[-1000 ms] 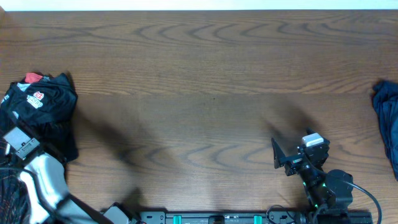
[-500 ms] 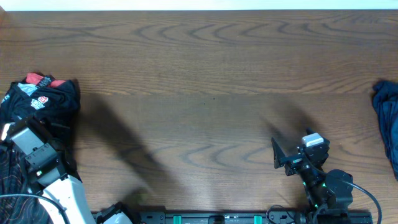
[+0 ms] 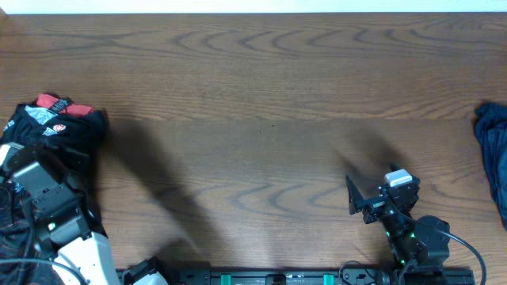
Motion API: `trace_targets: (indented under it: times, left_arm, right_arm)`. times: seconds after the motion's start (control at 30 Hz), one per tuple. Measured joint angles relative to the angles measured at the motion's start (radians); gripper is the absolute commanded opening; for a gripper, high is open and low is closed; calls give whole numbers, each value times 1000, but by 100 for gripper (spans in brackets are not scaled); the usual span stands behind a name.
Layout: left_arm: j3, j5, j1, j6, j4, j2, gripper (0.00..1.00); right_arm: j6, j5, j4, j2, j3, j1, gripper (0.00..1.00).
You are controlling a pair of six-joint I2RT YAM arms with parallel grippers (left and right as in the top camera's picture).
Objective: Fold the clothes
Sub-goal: 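Pull the black jersey off the pile rightward to the table center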
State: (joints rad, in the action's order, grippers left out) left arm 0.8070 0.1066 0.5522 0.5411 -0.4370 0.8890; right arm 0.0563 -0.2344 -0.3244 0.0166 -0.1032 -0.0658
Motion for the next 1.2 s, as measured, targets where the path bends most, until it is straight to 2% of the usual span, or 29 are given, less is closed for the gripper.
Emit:
trace_targets:
  times: [0.33,0.57,0.7,0.87,1.03,1.2]
  left_arm:
    - [174,138,-4,-104,-32,-65,6]
    - [192,178,-5,-131,-35,-66,6]
    - [192,155,-4,-134,-36,-66,6]
    - [192,24,-27,-138,-40,-64,6]
    - [192,-50,-165,-145,-83,-35,6]
    - [192,-61,-396,-181,-115,31,6]
  right_arm:
    - [0,0,0,0,0,0,99]
    - [0,0,0,0,0,0,99]
    - [0,0,0,0,0,0,99]
    - [0,0,0,0,0,0,99]
    - [0,0,0,0,0,0,99]
    - [0,0,0,0,0,0,99]
